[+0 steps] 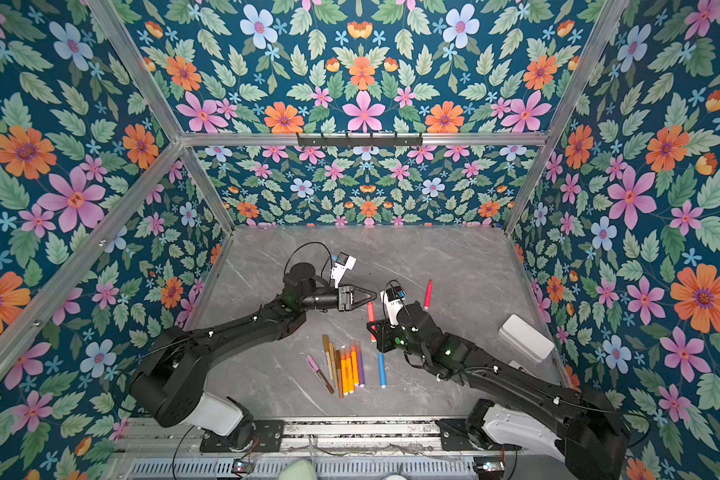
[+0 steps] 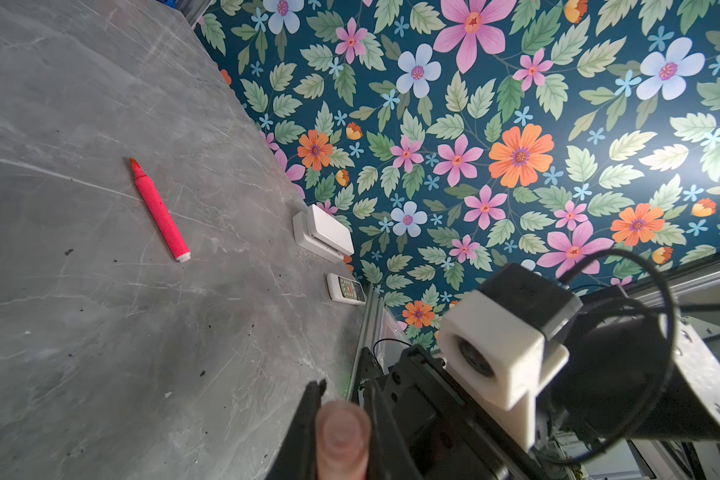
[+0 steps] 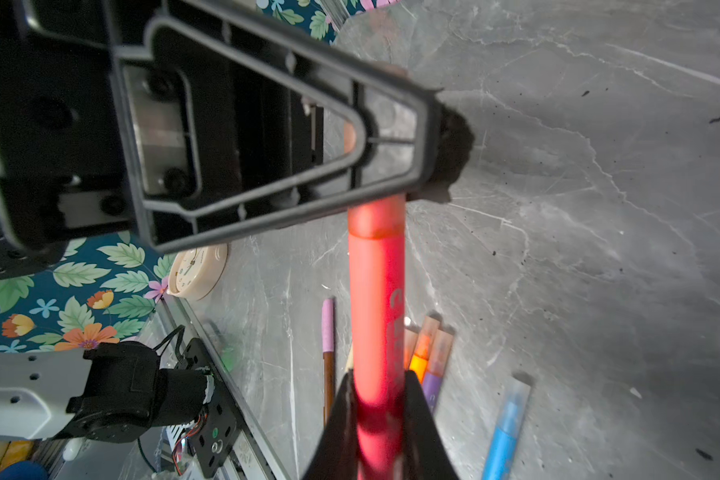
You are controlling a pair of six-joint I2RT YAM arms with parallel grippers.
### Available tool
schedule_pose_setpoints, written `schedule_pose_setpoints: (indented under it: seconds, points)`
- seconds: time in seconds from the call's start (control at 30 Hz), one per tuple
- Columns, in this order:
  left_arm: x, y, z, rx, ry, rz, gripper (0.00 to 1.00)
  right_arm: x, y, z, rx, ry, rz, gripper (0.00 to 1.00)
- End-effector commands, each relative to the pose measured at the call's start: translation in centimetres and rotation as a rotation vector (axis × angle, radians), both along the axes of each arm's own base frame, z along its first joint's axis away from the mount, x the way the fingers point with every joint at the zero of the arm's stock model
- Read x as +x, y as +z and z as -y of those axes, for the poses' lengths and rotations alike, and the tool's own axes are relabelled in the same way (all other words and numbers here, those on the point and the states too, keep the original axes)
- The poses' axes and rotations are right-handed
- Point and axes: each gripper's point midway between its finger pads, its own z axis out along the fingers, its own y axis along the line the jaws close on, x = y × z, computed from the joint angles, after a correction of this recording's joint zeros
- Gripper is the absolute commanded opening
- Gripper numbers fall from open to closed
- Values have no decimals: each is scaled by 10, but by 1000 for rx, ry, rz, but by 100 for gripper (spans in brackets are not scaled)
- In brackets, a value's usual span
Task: Open the pen caps
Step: 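Close the left gripper on the pink marker's cap, then pull the right gripper away from the left gripper to remove the cap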
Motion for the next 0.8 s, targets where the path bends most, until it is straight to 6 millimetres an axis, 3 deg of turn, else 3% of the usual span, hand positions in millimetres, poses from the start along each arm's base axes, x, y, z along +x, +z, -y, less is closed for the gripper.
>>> schedule_pose_setpoints:
  seconds: [0.0,0.2,0.4,0.77]
  points:
    - [28,42,-9,-87,143,156,0,-37,-55,17,-159,55,-213,0]
    - [36,49,-16,-108,213,161,0,-38,-61,12,-168,66,-229,0]
    - [46,70,-23,-178,269,180,0,-40,-63,-1,-173,100,-242,0]
    - [67,86,-50,-196,392,216,0,-45,-72,-8,-168,136,-274,0]
